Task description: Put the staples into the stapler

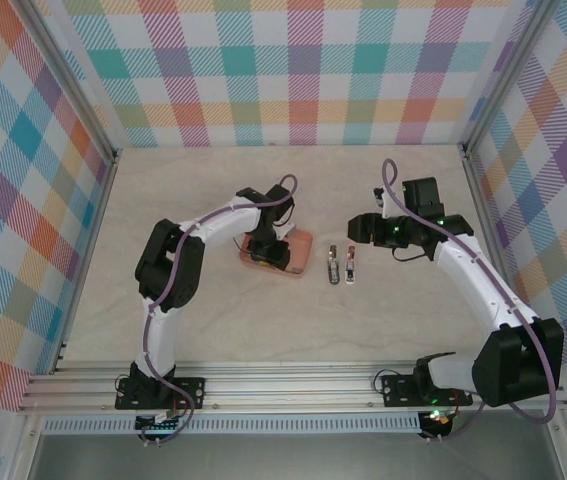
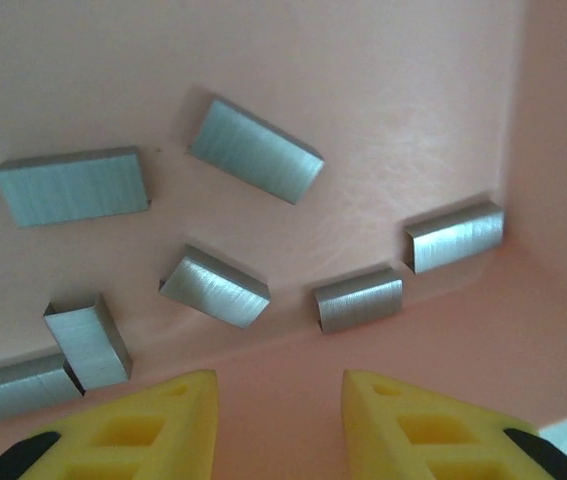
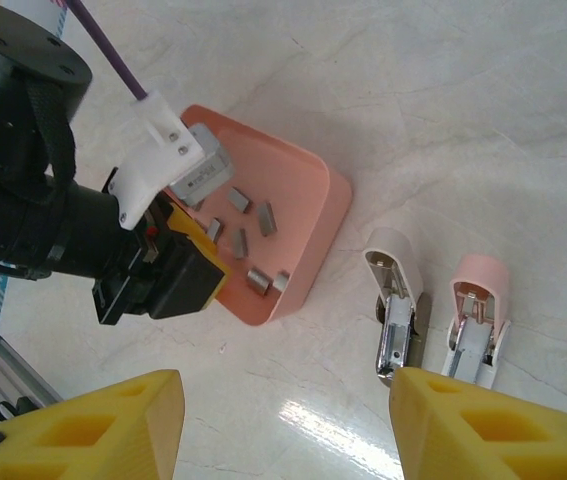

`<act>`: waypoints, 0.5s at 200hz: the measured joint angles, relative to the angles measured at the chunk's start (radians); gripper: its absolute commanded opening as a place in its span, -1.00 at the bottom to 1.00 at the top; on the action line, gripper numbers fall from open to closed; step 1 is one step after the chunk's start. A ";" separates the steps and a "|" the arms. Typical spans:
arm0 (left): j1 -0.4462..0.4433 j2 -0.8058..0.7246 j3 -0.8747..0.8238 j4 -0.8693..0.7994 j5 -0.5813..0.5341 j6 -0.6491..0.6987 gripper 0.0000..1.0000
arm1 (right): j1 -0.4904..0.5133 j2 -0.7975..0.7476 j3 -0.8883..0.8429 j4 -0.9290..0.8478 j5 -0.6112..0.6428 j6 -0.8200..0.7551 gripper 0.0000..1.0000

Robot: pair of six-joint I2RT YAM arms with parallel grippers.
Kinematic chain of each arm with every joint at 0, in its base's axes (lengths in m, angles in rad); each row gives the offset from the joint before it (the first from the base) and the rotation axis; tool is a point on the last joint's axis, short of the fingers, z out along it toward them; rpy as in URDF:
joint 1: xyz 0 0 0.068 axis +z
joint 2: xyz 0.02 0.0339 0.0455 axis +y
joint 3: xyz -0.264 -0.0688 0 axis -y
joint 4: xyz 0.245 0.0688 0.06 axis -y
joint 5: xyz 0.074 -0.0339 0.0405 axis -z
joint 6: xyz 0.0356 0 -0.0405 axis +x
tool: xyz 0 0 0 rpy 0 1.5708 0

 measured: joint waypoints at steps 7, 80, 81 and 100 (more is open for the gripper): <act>0.000 -0.001 -0.008 -0.001 0.004 0.000 -0.25 | 0.000 -0.001 0.000 0.000 -0.001 0.003 0.13; 0.000 -0.055 -0.059 -0.019 0.007 0.000 -0.25 | 0.000 -0.012 0.000 -0.004 -0.003 0.011 0.13; 0.000 -0.056 -0.061 -0.020 0.008 0.000 -0.25 | 0.001 -0.012 0.000 -0.004 -0.002 0.012 0.13; 0.000 -0.070 -0.088 -0.020 0.008 -0.002 -0.25 | 0.011 -0.014 0.000 -0.005 0.001 0.013 0.13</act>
